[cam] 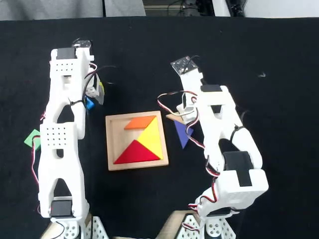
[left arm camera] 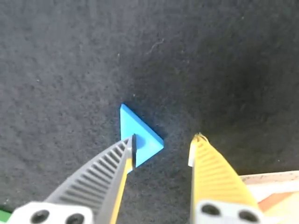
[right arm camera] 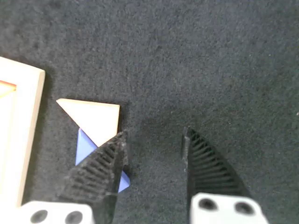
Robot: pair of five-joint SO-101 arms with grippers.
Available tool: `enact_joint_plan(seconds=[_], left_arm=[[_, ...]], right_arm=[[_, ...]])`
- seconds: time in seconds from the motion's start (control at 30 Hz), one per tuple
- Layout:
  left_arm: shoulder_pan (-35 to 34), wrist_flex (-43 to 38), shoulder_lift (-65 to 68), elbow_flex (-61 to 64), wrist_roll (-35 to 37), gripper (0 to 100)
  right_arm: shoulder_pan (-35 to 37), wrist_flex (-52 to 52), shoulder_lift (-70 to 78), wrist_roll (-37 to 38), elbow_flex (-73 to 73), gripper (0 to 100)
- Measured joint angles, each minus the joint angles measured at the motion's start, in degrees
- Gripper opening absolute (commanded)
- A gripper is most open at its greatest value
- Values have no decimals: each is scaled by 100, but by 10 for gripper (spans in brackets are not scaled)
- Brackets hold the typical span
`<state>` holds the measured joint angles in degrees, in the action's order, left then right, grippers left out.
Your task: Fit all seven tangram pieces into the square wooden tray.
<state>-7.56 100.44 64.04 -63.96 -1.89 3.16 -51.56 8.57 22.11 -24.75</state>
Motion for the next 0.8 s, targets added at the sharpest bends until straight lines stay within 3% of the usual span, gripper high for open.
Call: enact_joint_plan(seconds=[0.8], left_arm=[[-18,0,0,0,-105,209]], right_arm=[[0,0,0,0,0,188]])
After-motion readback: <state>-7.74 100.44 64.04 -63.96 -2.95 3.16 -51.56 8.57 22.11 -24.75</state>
